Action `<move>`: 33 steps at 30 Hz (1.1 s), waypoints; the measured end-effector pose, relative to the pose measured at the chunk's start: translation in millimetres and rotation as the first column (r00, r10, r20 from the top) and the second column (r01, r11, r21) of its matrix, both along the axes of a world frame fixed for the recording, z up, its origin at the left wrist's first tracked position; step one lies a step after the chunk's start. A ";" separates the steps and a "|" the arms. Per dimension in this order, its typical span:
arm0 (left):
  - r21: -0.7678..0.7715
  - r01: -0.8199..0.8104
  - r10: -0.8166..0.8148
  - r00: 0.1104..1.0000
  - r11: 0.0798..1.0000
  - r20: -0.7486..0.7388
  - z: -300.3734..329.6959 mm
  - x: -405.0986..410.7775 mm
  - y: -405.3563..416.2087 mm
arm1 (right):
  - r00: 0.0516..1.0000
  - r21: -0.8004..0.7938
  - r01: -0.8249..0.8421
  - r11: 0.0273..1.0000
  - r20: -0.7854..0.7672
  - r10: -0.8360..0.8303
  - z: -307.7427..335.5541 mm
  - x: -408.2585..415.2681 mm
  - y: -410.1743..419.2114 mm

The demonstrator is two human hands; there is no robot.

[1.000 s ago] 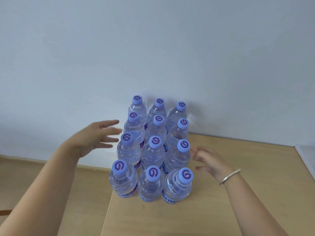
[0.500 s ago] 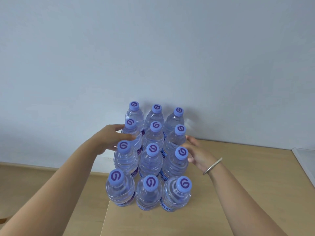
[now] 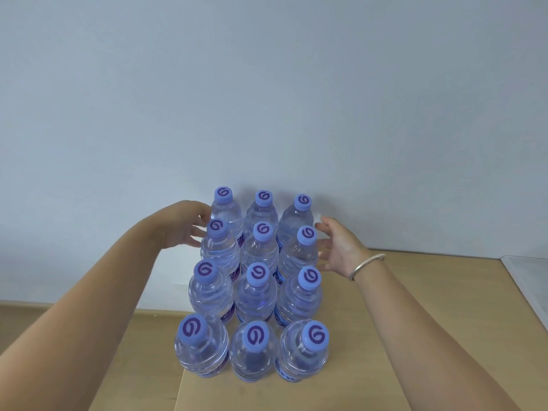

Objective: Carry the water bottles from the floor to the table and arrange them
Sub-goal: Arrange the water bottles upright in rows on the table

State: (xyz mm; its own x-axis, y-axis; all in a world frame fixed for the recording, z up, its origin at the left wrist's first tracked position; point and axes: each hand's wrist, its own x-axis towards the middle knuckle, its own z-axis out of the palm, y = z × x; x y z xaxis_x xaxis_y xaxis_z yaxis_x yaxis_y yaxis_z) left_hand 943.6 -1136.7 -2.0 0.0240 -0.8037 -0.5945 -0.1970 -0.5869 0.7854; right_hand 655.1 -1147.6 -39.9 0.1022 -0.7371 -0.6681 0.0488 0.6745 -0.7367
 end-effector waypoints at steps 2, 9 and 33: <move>-0.015 -0.040 0.040 0.999 0.999 0.023 -2.3 -5.0 -7.1 | 0.999 0.010 -0.015 1.000 0.030 0.015 2.9 6.0 -2.4; -0.054 -0.085 0.088 0.995 0.995 0.054 -3.1 -13.5 -6.0 | 1.000 -0.036 0.010 0.999 -0.027 -0.011 -1.9 13.8 -6.3; -0.637 0.145 0.121 0.927 0.757 0.354 -47.6 -123.0 222.4 | 0.917 -0.485 -0.245 0.839 -0.398 0.037 -83.9 11.5 194.4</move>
State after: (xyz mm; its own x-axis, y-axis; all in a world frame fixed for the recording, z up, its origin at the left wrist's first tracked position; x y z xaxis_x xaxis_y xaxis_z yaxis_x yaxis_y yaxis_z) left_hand 820.5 -914.3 -49.6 0.1113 -0.9873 0.1137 -0.5388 0.0362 0.8417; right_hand 666.6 -953.2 -123.8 0.0627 -0.9771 -0.2032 -0.3535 0.1686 -0.9201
